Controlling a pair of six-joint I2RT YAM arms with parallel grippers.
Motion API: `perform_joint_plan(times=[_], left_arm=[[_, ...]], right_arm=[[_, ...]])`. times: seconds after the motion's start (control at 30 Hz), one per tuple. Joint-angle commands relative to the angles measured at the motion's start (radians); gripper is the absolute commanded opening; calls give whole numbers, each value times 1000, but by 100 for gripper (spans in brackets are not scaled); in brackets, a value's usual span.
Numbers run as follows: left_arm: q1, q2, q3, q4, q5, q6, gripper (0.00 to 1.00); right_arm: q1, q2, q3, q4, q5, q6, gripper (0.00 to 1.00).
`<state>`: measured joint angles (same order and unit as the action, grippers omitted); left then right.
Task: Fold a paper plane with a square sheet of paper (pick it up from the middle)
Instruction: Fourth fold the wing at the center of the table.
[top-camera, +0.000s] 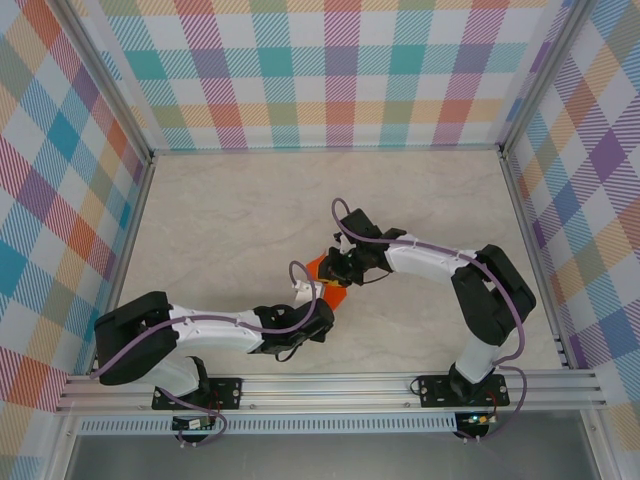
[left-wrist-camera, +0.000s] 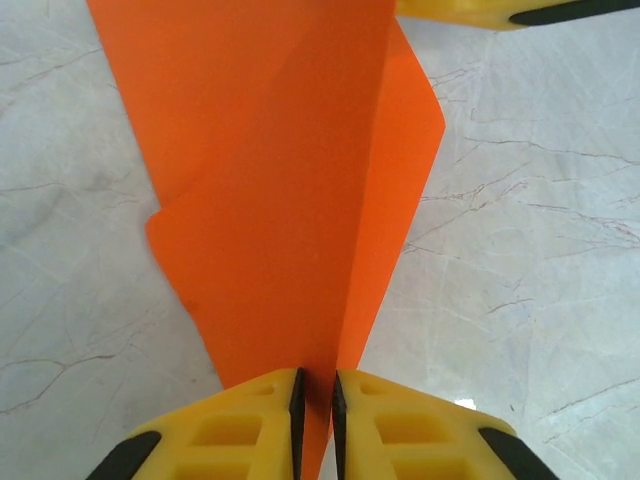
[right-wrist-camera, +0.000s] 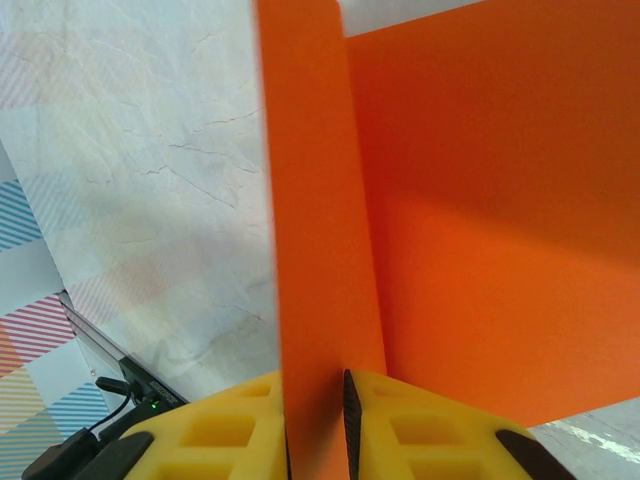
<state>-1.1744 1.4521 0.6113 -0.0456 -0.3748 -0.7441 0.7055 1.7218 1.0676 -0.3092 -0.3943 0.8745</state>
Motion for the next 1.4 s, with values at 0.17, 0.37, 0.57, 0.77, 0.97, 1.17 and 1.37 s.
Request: perform_joint_plan(times=[0.17, 0.37, 0.57, 0.77, 0.97, 1.17, 1.37], left_arm=[[9, -69, -32, -28, -22, -14, 34], [1, -80, -58, -36, -51, -41, 39], [0, -71, -58, -27, -55, -37, 35], [1, -43, -39, -15, -36, -22, 33], [1, -18, -22, -11, -29, -13, 33], [1, -32, -24, -6, -32, -9, 26], [1, -33, -26, 1, -24, -1, 18]], right_arm=[[-7, -15, -6, -14, -1, -5, 17], [-8, -9, 0, -15, -3, -3, 17], [-8, -8, 5, -17, -3, -2, 17], [-8, -4, 6, -16, -6, -2, 18], [-8, -9, 0, -16, -3, 0, 17], [-8, -7, -1, -14, -5, 0, 17], [-8, -3, -3, -14, -7, 0, 17]])
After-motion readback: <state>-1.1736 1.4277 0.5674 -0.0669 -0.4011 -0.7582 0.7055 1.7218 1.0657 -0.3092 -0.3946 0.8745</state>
